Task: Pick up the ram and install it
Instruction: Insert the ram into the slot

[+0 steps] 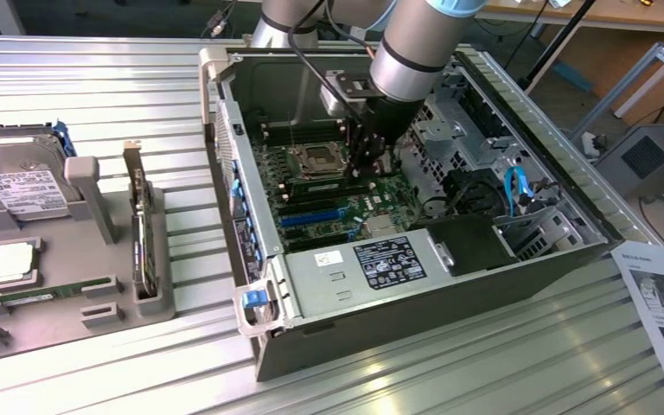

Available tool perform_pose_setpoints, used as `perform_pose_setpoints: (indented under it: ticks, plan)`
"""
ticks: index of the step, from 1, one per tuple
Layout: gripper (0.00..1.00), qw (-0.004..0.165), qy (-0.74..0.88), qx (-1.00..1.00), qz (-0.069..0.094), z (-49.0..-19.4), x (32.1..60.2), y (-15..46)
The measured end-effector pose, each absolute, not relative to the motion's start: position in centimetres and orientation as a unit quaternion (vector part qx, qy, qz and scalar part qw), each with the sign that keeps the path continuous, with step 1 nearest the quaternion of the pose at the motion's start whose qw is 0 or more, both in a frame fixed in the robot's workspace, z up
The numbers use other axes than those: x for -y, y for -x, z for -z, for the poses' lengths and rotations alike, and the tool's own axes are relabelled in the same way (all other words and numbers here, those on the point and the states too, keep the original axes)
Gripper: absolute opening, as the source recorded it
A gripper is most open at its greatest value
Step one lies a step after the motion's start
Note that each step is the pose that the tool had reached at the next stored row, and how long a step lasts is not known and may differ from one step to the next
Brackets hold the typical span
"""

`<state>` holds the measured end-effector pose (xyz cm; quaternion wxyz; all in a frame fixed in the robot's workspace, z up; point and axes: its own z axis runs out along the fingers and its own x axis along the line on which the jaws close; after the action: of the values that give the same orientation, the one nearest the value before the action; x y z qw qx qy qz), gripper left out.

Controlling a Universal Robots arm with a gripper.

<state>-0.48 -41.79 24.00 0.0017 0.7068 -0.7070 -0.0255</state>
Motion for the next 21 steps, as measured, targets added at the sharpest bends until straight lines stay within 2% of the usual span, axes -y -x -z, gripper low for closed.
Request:
perform_pose_setpoints:
  ticks: [21]
  plan:
    - [0.13, 0.001, -0.705, 0.709, 0.026, -23.83, 41.79, 0.5]
